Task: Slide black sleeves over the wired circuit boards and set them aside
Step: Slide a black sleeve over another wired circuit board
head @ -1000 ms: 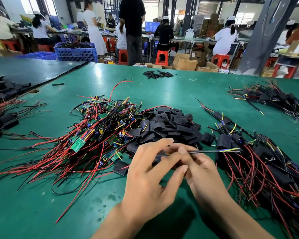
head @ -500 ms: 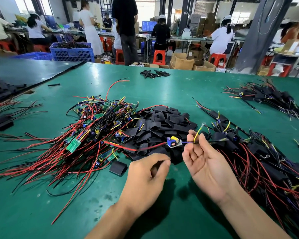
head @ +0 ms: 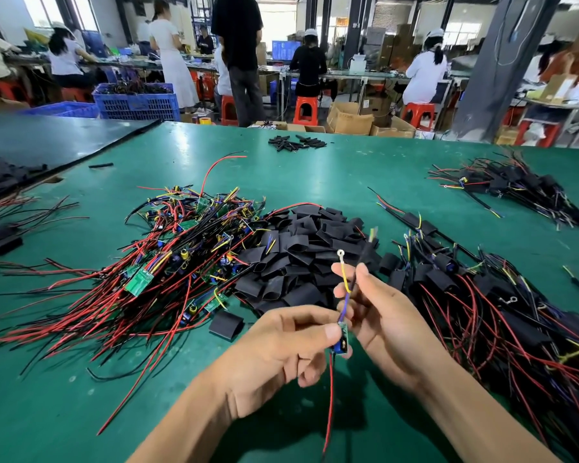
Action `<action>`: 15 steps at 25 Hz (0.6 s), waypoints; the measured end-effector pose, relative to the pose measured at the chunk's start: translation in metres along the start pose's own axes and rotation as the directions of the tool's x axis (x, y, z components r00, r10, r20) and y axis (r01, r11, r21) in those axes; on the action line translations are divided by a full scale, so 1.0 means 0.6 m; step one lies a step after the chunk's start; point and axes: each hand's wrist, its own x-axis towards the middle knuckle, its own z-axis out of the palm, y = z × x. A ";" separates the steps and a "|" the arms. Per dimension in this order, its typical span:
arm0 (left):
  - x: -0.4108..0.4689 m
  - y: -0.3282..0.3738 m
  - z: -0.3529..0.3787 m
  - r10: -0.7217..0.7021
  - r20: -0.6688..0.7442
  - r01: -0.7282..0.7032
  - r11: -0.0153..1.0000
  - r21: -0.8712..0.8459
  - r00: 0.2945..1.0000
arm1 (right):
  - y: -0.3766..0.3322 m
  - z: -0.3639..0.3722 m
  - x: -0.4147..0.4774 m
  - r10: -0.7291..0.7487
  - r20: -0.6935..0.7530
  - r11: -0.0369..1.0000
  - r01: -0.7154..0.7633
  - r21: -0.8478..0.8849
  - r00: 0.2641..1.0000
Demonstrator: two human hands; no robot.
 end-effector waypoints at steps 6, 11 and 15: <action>0.010 0.012 -0.012 0.194 -0.320 -0.262 0.947 -0.187 0.927 | 0.033 -0.039 0.013 -0.383 0.120 0.506 0.316 -0.802 0.916; 0.015 0.016 -0.033 0.324 -0.574 -0.397 0.918 -0.002 0.752 | 0.050 -0.054 0.017 -0.244 0.585 -0.167 0.561 -0.811 0.773; 0.020 0.009 -0.047 0.314 -0.704 -0.374 0.925 0.074 0.637 | 0.057 -0.047 0.019 -0.294 0.568 -0.287 0.496 -0.820 0.769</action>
